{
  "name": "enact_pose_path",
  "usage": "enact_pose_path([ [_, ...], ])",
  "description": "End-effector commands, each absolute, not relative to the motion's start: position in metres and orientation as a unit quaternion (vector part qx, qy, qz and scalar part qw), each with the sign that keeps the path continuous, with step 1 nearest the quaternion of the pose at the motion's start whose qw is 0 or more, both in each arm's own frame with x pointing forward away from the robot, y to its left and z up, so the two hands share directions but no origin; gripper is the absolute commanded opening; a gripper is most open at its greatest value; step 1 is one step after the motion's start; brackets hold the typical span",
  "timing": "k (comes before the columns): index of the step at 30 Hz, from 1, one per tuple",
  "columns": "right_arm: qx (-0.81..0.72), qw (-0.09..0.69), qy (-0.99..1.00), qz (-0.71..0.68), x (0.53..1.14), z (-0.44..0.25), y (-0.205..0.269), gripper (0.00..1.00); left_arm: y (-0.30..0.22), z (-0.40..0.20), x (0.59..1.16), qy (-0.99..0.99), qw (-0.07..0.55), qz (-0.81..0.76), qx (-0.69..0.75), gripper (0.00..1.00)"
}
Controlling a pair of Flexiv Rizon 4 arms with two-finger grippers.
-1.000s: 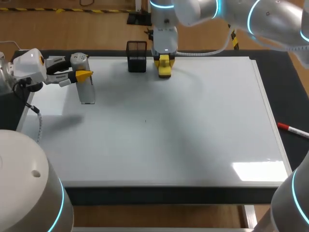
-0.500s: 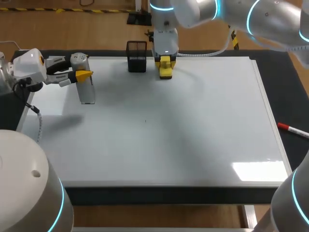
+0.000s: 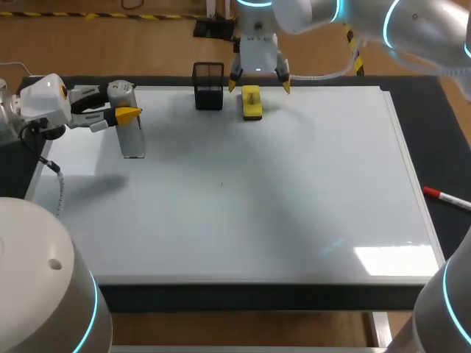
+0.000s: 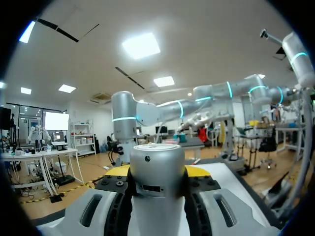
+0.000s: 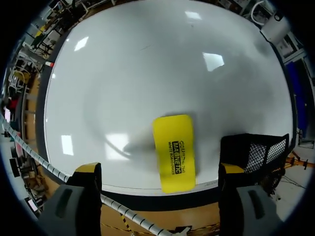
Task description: Pick up the inspection probe, press it on each red-marked spot on the whiteboard one by one, put down the probe, pick up the eraser, and wipe off all the red marks.
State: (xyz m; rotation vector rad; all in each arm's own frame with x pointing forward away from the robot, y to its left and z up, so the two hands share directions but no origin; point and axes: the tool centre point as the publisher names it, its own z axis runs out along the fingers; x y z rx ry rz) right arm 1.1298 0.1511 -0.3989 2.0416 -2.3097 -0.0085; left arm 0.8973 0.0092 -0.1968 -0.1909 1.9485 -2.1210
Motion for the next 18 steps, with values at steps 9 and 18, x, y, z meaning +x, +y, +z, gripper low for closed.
enact_pose_path([
  [9,0.574,-0.024,-0.814,-0.080,1.127,-0.357,0.118,1.00,0.009,-0.196,0.897,0.670,0.128,-0.728,-0.066,0.00],
  [18,0.483,-0.061,-0.861,-0.145,1.132,-0.315,0.103,1.00,0.009,-0.196,0.897,0.670,0.128,-0.728,-0.066,0.00],
])
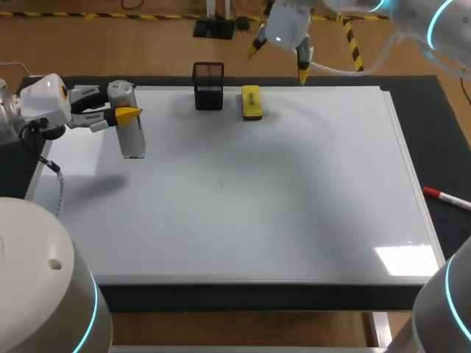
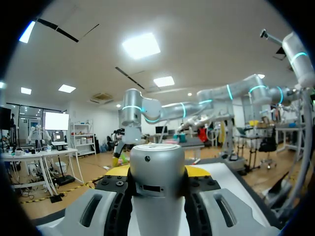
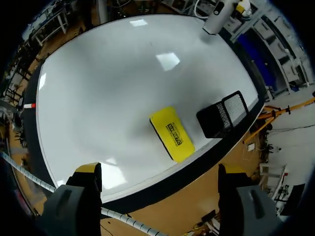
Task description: Pick up the inspection probe, press it on each red-marked spot on the whiteboard one by one, put down the probe, pick up the eraser, and wipe off all the red marks.
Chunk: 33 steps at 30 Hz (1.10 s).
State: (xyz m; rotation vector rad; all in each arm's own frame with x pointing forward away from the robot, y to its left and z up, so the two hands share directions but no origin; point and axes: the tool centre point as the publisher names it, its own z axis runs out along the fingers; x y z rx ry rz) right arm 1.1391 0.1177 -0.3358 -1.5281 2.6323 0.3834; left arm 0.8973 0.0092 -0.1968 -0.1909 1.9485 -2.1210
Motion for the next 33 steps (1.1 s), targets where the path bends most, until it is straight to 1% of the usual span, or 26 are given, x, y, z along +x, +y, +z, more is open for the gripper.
enact_pose_path([
  [1,-0.476,0.059,0.865,0.150,1.132,-0.310,0.102,1.00,0.009,-0.196,0.897,0.670,0.128,-0.728,-0.066,0.00],
  [4,-0.457,0.064,0.872,0.164,1.133,-0.297,0.098,1.00,0.009,-0.196,0.897,0.670,0.128,-0.728,-0.066,0.00],
  [6,-0.439,0.053,0.881,0.167,1.132,-0.288,0.096,1.00,0.009,-0.196,0.897,0.670,0.128,-0.728,-0.066,0.00],
  [19,-0.333,0.082,0.909,0.235,1.130,-0.247,0.071,1.00,0.009,-0.196,0.897,0.670,0.128,-0.728,-0.066,0.00],
  [21,-0.319,0.075,0.913,0.241,1.131,-0.243,0.068,1.00,0.009,-0.196,0.897,0.670,0.128,-0.728,-0.066,0.00],
  [33,-0.314,0.084,0.912,0.249,1.131,-0.239,0.064,1.00,0.009,-0.196,0.897,0.670,0.128,-0.728,-0.066,0.00],
])
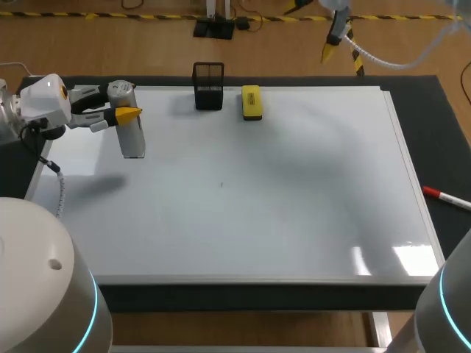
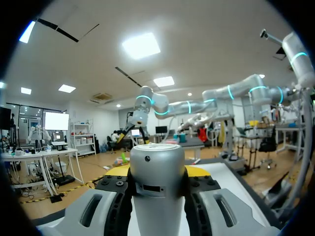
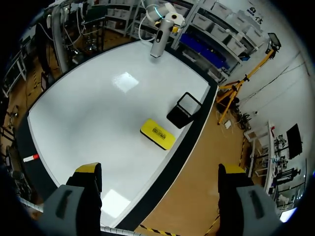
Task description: Pick up the inspection probe, press it on each red-marked spot on the whiteboard one by one, put down the probe, pick up the eraser, and wipe off all the red marks.
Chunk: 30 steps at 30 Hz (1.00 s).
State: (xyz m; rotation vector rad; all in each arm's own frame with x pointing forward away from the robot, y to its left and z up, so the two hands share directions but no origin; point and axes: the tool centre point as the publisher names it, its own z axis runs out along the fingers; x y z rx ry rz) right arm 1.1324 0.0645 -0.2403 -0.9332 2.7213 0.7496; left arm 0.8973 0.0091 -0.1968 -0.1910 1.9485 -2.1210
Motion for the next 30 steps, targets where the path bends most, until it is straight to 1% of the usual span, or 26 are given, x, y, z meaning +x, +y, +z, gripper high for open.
enact_pose_path([
  [1,-0.314,0.084,0.912,0.249,1.131,-0.239,0.064,1.00,0.009,-0.196,0.897,0.670,0.128,-0.728,-0.066,0.00],
  [15,-0.314,0.084,0.912,0.249,1.131,-0.239,0.064,1.00,0.006,-0.196,0.899,0.669,0.122,-0.730,-0.061,0.00],
  [20,-0.314,0.084,0.912,0.249,1.131,-0.239,0.064,1.00,-0.007,-0.194,0.923,0.676,0.094,-0.730,-0.029,0.00],
  [30,-0.314,0.084,0.912,0.249,1.131,-0.239,0.064,1.00,-0.031,-0.169,0.976,0.664,0.068,-0.744,0.028,0.00],
])
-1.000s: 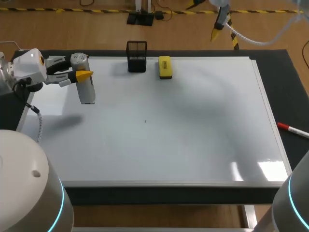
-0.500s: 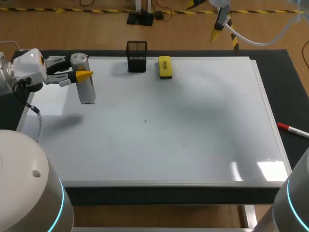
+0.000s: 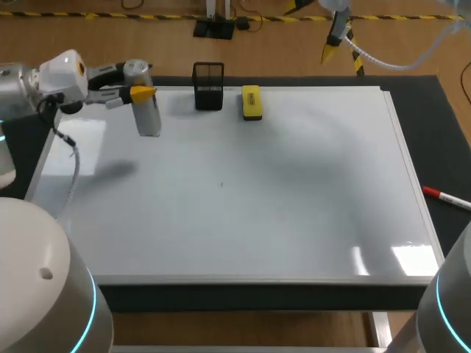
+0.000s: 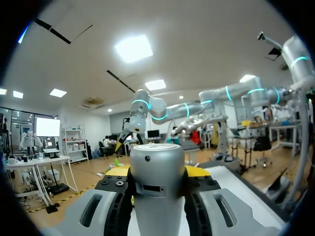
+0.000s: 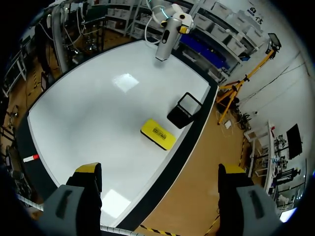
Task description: Pick up the inspection probe, press it on each red-marked spot on the whiteboard one by one, put down the probe, pick up the eraser, and wipe off all the red marks.
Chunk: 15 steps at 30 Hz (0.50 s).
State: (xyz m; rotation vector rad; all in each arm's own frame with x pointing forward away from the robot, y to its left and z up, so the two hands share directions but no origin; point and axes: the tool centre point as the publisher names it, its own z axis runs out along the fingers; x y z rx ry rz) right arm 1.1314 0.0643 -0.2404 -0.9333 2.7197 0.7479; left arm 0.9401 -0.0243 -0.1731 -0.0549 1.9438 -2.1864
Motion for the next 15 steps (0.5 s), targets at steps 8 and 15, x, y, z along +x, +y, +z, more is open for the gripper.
enact_pose_path([
  [8,-0.314,0.084,0.912,0.249,1.131,-0.239,0.064,1.00,-0.046,-0.145,1.011,0.658,0.047,-0.749,0.064,0.00],
  [15,-0.314,0.084,0.912,0.249,1.131,-0.239,0.064,1.00,-0.067,-0.128,1.036,0.656,0.042,-0.749,0.078,0.00],
])
